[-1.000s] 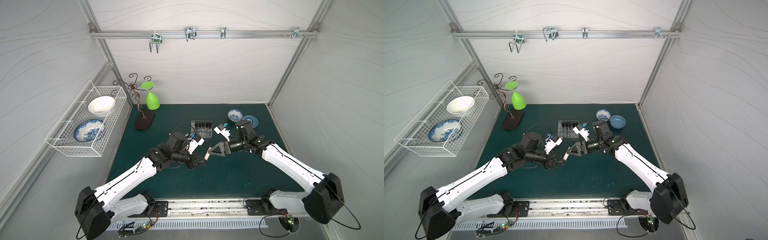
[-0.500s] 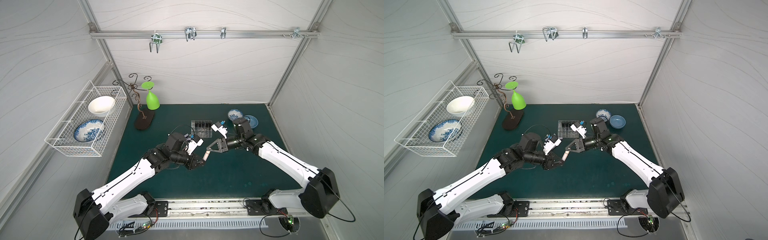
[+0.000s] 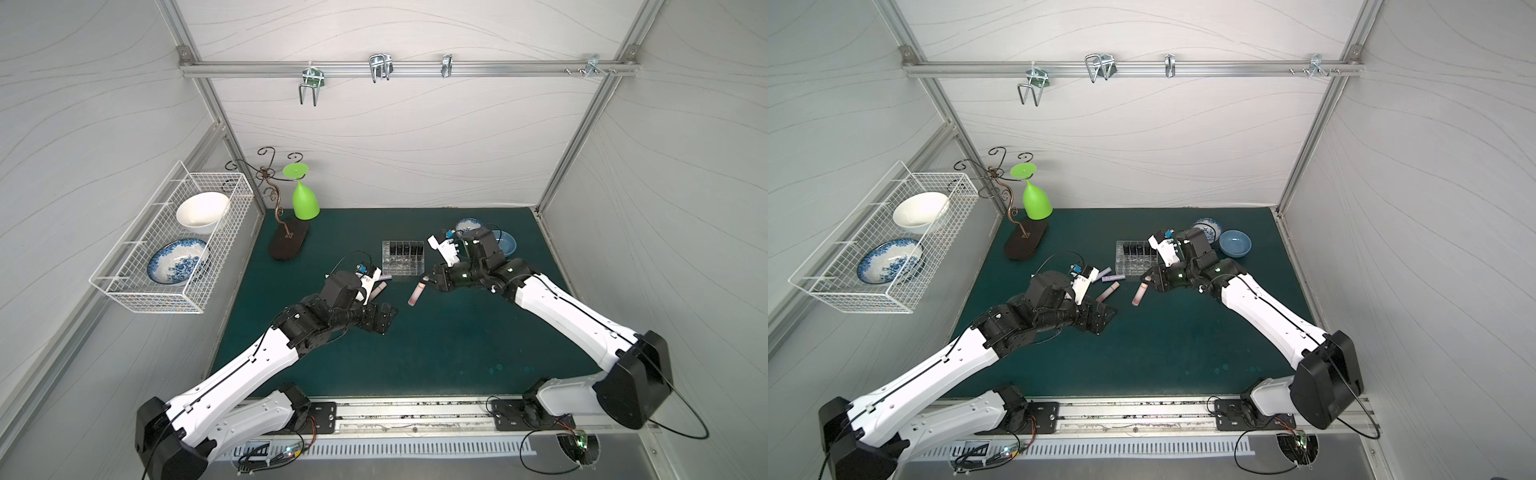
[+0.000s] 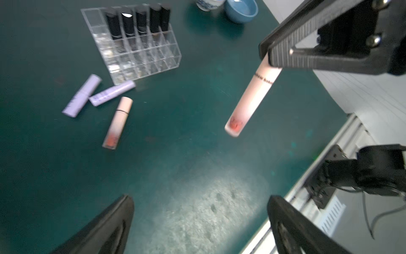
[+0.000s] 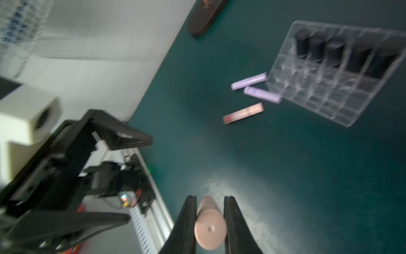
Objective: Arrange the lipsticks in the organizer
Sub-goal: Place the lipstick in the storage box.
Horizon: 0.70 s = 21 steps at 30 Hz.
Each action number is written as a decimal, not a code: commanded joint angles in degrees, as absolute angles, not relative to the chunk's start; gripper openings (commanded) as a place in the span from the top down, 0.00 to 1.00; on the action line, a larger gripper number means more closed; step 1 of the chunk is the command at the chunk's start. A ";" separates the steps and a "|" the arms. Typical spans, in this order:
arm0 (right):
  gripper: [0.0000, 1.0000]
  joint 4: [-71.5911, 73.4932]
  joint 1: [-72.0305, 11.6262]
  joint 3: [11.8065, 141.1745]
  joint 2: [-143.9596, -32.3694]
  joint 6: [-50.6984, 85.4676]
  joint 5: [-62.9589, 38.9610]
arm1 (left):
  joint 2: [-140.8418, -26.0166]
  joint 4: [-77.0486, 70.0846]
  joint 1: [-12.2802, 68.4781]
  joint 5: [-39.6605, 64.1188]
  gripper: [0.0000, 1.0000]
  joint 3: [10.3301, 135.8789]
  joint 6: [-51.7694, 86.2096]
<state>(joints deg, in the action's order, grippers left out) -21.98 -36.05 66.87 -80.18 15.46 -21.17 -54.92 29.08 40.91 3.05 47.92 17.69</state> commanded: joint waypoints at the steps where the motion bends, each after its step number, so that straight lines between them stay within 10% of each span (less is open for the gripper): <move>1: 0.81 -22.60 -36.39 70.58 -85.04 11.01 -5.04 | -53.55 27.72 40.52 -7.38 0.01 46.75 18.89; 21: 0.79 -9.37 -34.78 79.54 -103.05 6.68 7.19 | -56.78 25.24 38.14 -7.58 0.04 44.73 19.18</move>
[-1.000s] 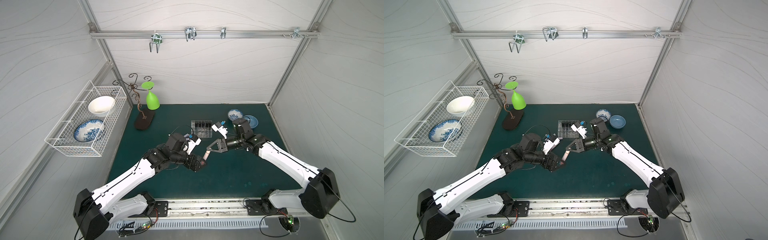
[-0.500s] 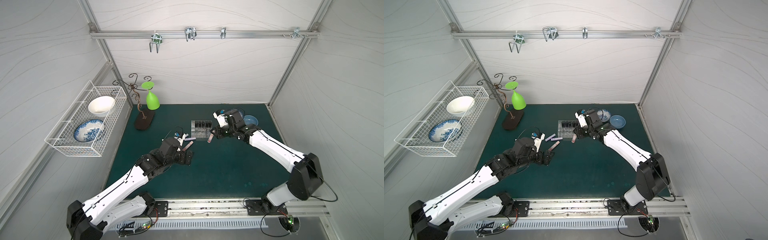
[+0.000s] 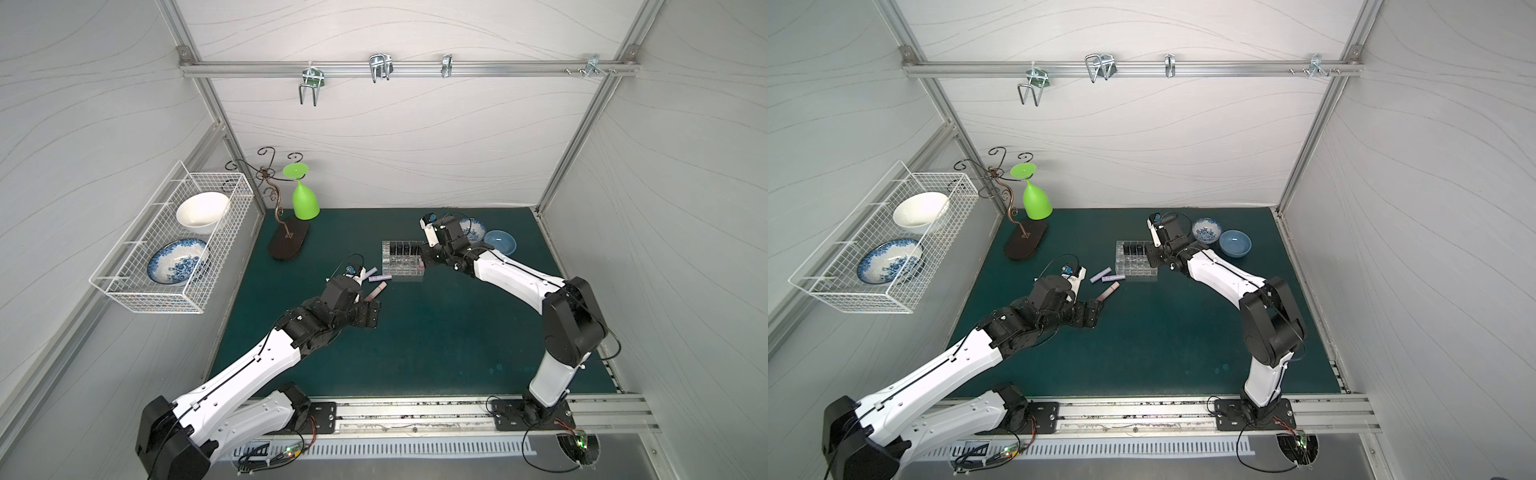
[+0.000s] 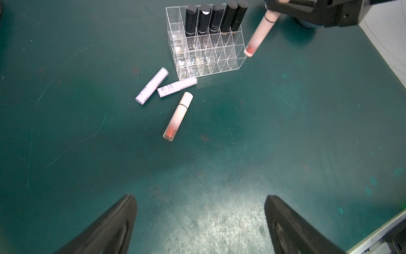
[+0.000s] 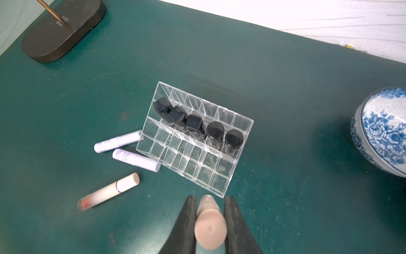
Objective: Arrange the lipsticks in the organizer
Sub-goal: Place the lipstick in the storage box.
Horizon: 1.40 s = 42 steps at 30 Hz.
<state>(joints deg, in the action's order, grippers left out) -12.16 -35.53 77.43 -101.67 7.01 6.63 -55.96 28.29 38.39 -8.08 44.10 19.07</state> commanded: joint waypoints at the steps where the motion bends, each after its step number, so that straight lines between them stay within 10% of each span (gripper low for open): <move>1: 0.79 -9.11 -34.66 79.69 -103.40 6.61 7.17 | -56.92 25.24 38.14 -7.40 0.05 44.82 19.12; 34: 0.71 -7.55 -32.24 82.85 -109.79 6.50 3.85 | -58.53 25.23 38.06 -6.29 0.05 44.82 18.72; 42: 0.41 -8.05 -32.19 81.97 -108.13 6.94 3.03 | -59.58 24.75 38.06 -6.47 0.05 44.58 18.63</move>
